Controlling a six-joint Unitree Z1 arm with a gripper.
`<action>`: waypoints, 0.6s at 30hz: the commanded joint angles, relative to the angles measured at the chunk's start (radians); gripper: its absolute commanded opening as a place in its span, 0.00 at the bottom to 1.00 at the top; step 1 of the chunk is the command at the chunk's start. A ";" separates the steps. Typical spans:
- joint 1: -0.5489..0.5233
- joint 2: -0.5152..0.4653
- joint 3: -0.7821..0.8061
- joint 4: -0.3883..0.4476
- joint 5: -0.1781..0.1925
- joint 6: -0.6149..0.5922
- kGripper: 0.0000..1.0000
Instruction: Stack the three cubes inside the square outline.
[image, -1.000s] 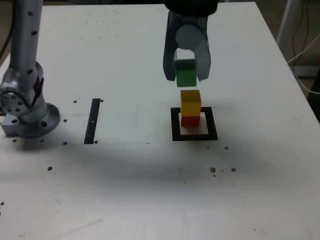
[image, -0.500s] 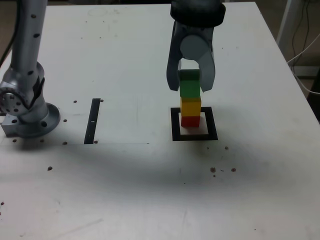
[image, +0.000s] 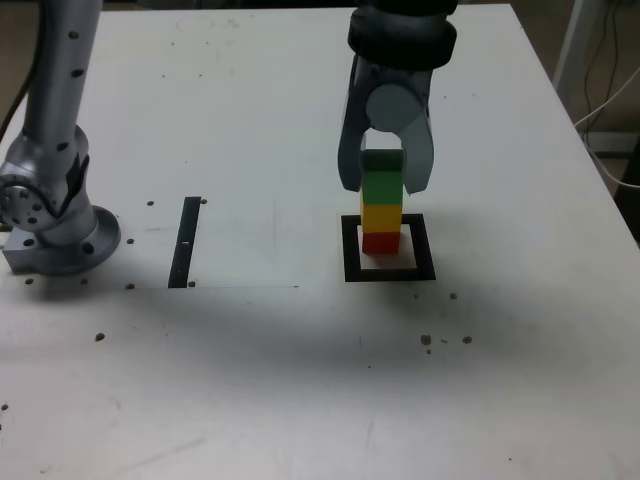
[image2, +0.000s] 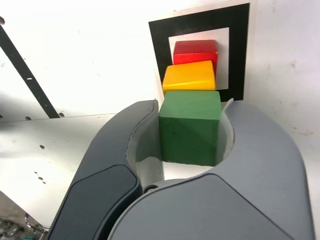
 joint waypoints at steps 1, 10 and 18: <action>0.005 0.001 0.008 -0.005 -0.003 0.004 0.86; 0.007 -0.014 0.023 -0.019 -0.002 0.005 1.00; 0.007 -0.090 0.034 -0.022 0.031 0.000 1.00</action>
